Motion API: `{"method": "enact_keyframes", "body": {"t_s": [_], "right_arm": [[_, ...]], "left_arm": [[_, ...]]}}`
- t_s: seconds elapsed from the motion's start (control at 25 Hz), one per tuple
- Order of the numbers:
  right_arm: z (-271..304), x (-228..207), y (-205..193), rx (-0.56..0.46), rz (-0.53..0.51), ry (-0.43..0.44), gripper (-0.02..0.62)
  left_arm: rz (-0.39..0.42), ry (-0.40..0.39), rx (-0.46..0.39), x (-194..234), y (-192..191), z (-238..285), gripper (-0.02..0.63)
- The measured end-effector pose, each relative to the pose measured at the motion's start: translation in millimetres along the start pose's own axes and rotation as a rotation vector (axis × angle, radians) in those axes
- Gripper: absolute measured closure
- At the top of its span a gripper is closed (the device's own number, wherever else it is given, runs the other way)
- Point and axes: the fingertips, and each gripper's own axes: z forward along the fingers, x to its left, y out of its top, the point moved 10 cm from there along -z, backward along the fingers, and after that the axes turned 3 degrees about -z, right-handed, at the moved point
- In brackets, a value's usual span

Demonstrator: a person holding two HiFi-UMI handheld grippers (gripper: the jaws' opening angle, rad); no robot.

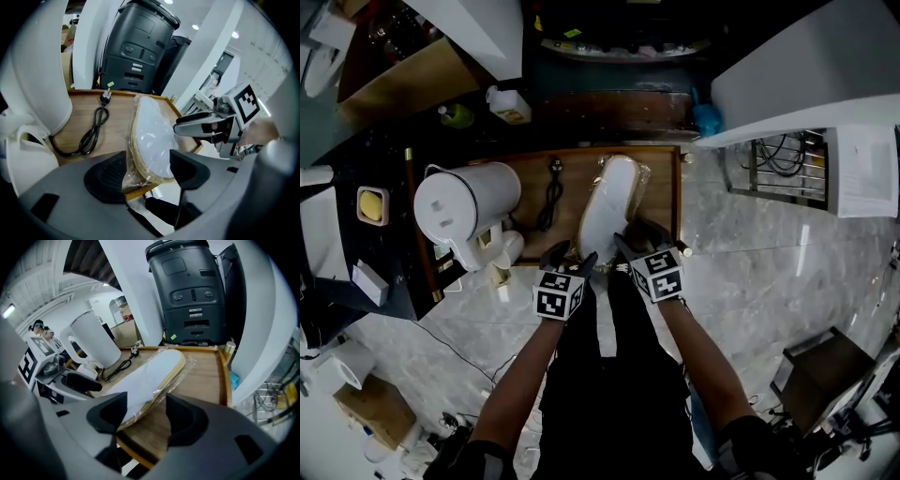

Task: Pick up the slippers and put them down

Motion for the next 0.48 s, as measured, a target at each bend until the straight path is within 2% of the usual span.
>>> {"method": "enact_keyframes", "body": {"t_s": [0.08, 0.24, 0.4, 0.48], "right_arm": [[-10, -2, 1, -0.015, 0.004, -0.007, 0.348], [-32, 2, 2, -0.039, 0.012, 0.012, 0.349], [-55, 12, 6, -0.047, 0.005, 0.066, 0.35], [-66, 18, 7, -0.055, 0.005, 0.089, 0.374]], "left_arm": [[0.001, 0.025, -0.022, 2, 4, -7, 0.322], [-0.016, 0.017, -0.075, 0, 13, -27, 0.322], [0.005, 0.019, -0.112, -5, 17, -50, 0.322], [-0.001, 0.006, -0.134, -9, 16, -63, 0.324]]}}
